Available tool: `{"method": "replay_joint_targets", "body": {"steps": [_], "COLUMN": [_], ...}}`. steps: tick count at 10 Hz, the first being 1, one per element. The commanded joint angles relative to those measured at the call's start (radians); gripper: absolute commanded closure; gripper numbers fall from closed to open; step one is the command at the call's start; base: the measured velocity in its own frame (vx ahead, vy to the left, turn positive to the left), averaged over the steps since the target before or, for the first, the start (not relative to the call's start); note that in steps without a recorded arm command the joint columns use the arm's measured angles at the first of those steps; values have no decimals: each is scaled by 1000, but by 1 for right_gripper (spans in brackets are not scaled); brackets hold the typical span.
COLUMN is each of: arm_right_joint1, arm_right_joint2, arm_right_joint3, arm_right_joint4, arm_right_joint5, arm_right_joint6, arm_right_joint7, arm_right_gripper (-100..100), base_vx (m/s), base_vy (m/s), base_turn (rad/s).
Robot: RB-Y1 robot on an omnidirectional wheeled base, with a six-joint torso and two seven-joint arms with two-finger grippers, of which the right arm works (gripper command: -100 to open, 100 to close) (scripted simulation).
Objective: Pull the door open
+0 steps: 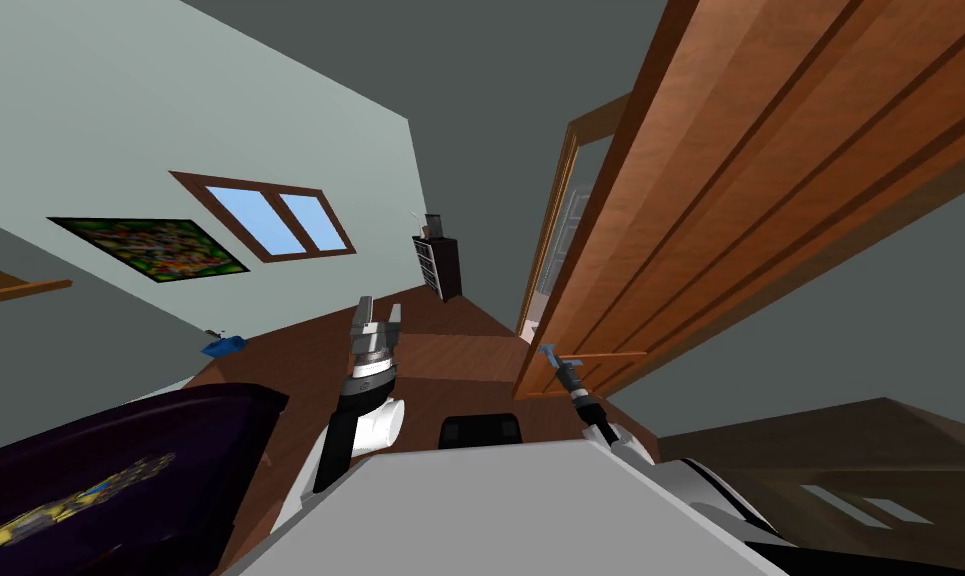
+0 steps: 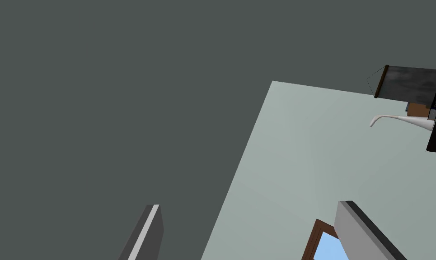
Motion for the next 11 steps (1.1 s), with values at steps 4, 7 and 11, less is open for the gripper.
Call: {"method": "replay_joint_targets", "body": {"steps": [4,7,11], "arm_right_joint1": [48,62,83], "arm_right_joint2": [-16,-27,-43], "arm_right_joint3": [16,22,30], "arm_right_joint4": [-35,-24,-9], "arm_right_joint5": [9,11,14], "arm_right_joint6": [-21,-51,-96], "arm_right_joint7": [-20,-30,-44], "arm_right_gripper": [100,100,100], "base_vx": [-116,-151,-161], "base_vy": [-33,-61,-63], "base_turn": [65,129,119]}}
